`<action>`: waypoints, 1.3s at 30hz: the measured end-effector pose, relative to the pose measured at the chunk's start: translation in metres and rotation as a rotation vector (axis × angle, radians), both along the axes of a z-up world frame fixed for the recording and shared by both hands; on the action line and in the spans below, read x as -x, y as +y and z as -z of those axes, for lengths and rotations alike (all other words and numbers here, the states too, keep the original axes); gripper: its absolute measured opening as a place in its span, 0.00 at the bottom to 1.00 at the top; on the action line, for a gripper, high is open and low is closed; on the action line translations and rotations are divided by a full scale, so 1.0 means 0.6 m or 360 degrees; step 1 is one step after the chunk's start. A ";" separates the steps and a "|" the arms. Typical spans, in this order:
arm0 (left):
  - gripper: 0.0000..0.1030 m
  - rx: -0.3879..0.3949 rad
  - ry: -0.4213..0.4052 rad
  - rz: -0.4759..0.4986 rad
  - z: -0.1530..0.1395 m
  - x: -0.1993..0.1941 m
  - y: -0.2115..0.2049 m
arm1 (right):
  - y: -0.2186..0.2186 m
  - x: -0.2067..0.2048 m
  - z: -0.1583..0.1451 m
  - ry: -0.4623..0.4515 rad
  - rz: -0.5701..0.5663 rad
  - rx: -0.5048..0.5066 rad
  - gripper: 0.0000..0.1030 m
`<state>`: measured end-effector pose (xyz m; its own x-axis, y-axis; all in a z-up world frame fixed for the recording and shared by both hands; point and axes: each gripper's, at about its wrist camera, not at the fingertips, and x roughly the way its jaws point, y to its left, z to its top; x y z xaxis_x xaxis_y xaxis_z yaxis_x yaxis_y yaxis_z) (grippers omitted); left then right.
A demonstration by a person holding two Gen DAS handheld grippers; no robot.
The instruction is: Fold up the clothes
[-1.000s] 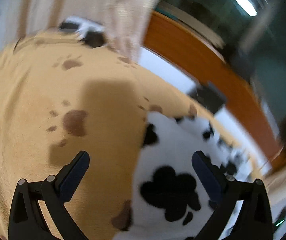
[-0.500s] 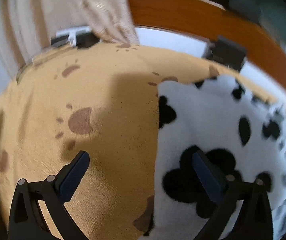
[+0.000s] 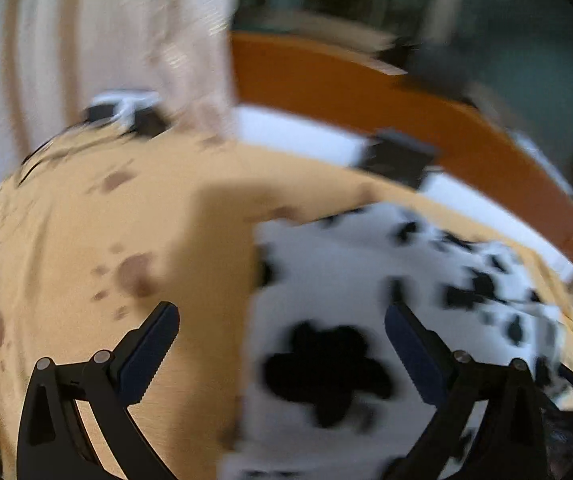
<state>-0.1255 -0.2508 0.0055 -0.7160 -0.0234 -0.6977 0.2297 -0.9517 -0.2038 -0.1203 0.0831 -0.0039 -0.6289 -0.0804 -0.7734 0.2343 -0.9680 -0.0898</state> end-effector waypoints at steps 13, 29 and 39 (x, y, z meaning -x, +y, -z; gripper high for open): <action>1.00 0.0178 -0.0228 0.0367 0.073 0.040 0.082 | 0.004 0.000 -0.001 -0.0006 -0.0001 0.0027 0.99; 1.00 0.0198 -0.0202 0.0372 0.067 0.038 0.083 | 0.005 0.002 -0.001 -0.0006 0.0002 0.0034 0.99; 1.00 0.0172 -0.0079 0.0400 0.034 0.023 0.089 | 0.056 -0.024 -0.036 0.0110 0.0207 0.0097 0.99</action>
